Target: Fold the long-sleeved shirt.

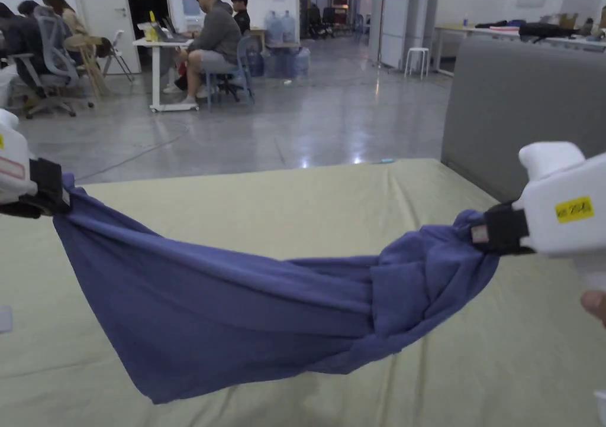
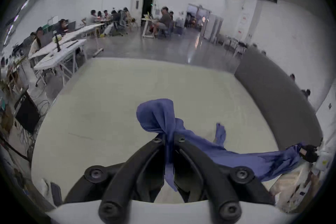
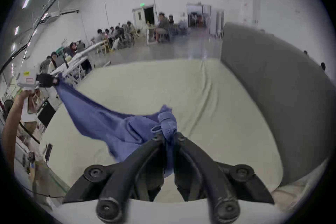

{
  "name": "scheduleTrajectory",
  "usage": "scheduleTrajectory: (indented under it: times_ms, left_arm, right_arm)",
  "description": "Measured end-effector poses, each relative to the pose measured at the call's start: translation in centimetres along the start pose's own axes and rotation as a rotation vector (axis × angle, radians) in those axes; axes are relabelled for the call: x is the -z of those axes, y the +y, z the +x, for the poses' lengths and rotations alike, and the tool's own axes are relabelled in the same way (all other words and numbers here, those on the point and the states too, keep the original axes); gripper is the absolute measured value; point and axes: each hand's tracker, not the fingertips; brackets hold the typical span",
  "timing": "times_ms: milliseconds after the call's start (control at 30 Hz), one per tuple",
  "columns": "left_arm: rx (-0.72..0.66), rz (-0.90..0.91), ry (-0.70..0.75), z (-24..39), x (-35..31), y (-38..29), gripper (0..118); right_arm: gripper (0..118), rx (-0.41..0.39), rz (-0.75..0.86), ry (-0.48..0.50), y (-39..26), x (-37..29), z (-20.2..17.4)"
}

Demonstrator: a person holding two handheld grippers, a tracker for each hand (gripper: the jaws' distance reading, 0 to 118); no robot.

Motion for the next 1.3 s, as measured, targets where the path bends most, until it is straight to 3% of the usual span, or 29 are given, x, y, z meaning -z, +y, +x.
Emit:
scheduleTrajectory:
  times_ms: [200, 333, 467, 700, 867, 1000, 1167, 1300]
  left_arm:
    - [-0.058, 0.113, -0.024, 2.4, -9.1, 2.8, 1]
    - [-0.070, 0.150, -0.016, 3.0, -11.7, 5.0, 1]
    - [-0.100, 0.176, -0.009, 3.1, -12.9, 7.8, 1]
    - [-0.141, 0.237, 0.042, 3.3, -11.8, 13.3, 1]
    - [-0.163, 0.268, 0.024, 4.9, -11.5, 18.5, 1]
    - [-0.147, 0.317, 0.049, 6.0, -11.3, 21.3, 1]
    - [-0.154, 0.338, 0.028, 5.0, -10.1, 22.4, 1]
    - [-0.108, 0.283, 0.054, 3.7, -7.1, 21.0, 1]
  right_arm:
    - [4, -0.054, 0.138, -0.034, 9.0, -4.8, -0.3]
    - [4, -0.088, 0.195, -0.070, 14.1, -5.9, -1.1]
    - [4, -0.038, 0.195, -0.051, 19.0, -5.7, -1.1]
    - [4, -0.032, 0.200, -0.111, 26.8, -2.7, -2.1]
    - [4, 0.034, 0.252, -0.127, 31.8, -1.7, -2.7]
    - [4, 0.019, 0.289, -0.188, 34.7, -1.6, -3.1]
    - [4, 0.111, 0.326, -0.163, 35.6, -1.3, -2.1]
    - [4, 0.058, 0.252, -0.185, 33.2, 2.4, -1.9]
